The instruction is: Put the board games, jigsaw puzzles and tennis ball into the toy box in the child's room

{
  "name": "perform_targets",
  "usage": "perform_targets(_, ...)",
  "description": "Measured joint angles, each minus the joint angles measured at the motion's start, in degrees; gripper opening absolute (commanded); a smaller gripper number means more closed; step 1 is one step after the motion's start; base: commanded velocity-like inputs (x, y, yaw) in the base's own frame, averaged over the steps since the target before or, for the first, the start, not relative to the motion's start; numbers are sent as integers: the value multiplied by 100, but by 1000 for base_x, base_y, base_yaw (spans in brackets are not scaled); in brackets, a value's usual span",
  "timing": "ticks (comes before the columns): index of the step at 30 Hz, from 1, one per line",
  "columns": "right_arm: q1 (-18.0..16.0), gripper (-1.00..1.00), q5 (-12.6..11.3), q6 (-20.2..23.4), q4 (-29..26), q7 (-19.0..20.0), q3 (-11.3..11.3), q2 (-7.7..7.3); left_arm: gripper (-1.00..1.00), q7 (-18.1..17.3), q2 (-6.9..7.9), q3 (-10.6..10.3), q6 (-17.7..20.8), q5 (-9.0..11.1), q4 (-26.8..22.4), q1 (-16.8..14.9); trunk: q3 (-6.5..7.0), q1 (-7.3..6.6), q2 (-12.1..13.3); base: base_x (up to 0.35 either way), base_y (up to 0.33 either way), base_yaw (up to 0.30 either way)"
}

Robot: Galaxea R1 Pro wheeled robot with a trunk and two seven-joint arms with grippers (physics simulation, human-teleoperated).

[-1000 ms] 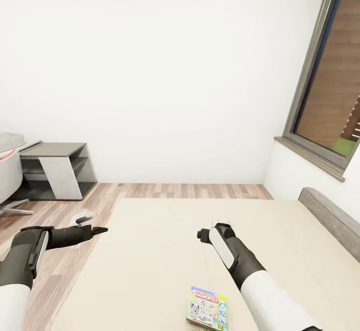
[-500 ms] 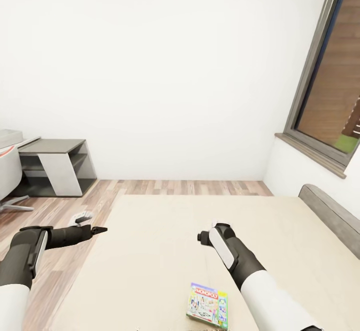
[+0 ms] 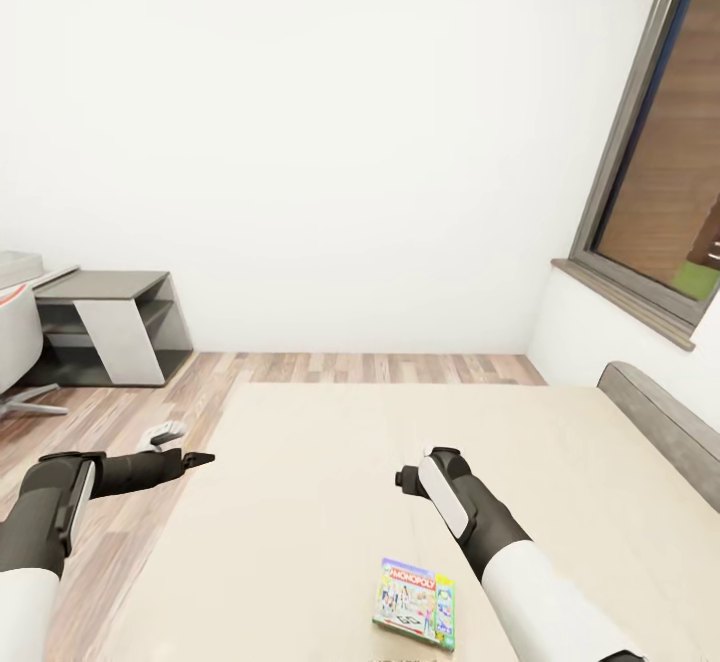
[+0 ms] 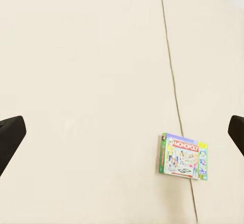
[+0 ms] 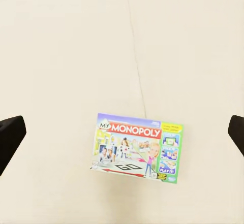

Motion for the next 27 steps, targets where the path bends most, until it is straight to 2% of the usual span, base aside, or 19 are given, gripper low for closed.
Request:
perform_targets(14,-4,100,0,1,6,17,1,0,100,-3,-27,-22,0,3,0,0,-132,0,0,0,0,0)
perform_targets(23,-3,100,-8,-12,4,19,2,7,100,-36,7,8,6,9,-5,0,-217,0,0,0,0,0)
perform_targets(26,-3,100,-14,-18,3,12,2,8,100,-310,22,10,30,36,-24,0,-245,0,-1,0,0,0)
perform_targets(27,-3,100,-18,-22,4,11,2,8,100,-605,40,14,39,65,-31,0,-255,0,-1,0,0,0)
